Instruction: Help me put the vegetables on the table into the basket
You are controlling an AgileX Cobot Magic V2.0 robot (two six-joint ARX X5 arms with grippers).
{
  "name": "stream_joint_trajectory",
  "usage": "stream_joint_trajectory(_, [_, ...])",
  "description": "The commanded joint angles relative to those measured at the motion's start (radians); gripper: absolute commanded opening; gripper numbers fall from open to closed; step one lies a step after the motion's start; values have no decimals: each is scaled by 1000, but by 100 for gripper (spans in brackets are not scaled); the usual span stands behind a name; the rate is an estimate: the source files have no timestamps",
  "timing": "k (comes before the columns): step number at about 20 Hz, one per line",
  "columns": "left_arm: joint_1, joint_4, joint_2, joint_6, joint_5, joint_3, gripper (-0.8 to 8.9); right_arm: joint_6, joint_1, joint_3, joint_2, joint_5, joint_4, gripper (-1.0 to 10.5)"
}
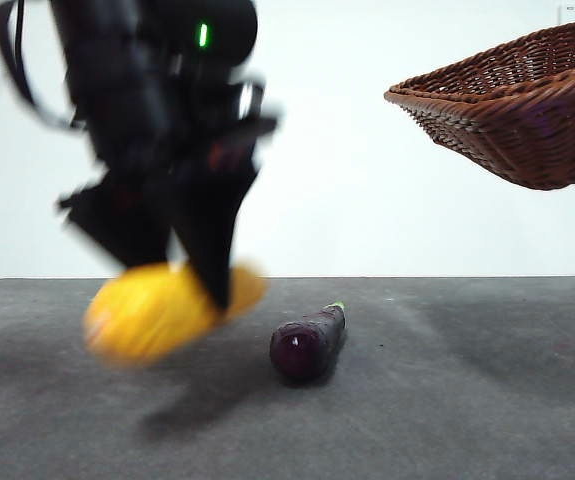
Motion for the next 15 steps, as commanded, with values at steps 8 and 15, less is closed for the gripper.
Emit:
stream_joint_trajectory(8, [-35, 346, -253, -221, 111, 91, -4, 58, 27, -7, -6, 37, -45, -9])
stream_joint_trajectory(15, [-39, 430, -209, -325, 91, 91, -4, 102, 194, -7, -6, 39, -46, -9])
